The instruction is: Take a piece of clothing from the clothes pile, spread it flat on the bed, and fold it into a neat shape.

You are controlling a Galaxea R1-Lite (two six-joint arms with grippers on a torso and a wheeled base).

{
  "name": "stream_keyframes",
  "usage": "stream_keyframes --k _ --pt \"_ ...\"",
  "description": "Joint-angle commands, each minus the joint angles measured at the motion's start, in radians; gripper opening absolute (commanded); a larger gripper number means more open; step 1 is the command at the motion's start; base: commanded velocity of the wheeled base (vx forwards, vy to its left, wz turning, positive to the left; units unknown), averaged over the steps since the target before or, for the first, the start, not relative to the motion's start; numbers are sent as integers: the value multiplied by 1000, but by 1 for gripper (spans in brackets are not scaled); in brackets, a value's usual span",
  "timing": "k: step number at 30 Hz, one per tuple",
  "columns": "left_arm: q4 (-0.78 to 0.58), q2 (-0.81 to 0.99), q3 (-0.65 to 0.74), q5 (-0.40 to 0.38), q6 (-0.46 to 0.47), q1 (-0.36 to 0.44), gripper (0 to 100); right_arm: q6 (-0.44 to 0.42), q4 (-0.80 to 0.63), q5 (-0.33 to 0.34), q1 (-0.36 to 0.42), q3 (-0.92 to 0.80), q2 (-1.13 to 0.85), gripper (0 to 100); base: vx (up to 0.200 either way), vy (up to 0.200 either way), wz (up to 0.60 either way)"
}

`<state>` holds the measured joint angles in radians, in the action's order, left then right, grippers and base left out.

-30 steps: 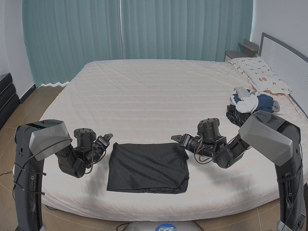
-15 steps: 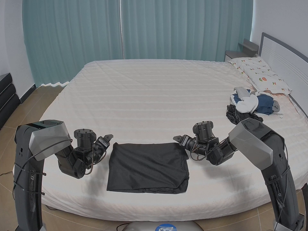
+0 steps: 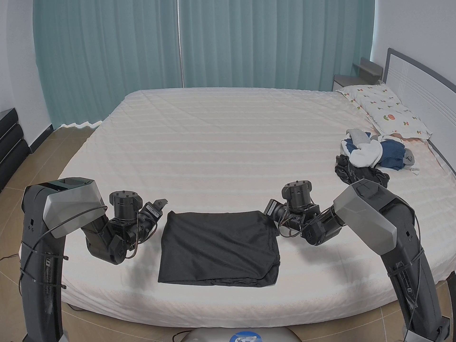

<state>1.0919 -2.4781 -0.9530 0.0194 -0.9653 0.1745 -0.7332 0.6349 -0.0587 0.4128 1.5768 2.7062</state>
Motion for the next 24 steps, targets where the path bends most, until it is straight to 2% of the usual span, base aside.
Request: stream_keyframes --k 1,18,19,24 --pt "0 -2 -1 1 2 2 100 -9 0 -3 -11 22 7 0 0 0 0" --pt "0 -2 -3 2 5 3 100 -25 5 -1 -15 -3 -5 0 0 0 0" --pt "0 -2 -3 2 5 3 100 -25 8 -3 -11 -3 -3 100 0 0 0" --pt "2 -2 -3 2 5 3 100 -25 29 -4 -5 -8 -3 100 0 0 0"
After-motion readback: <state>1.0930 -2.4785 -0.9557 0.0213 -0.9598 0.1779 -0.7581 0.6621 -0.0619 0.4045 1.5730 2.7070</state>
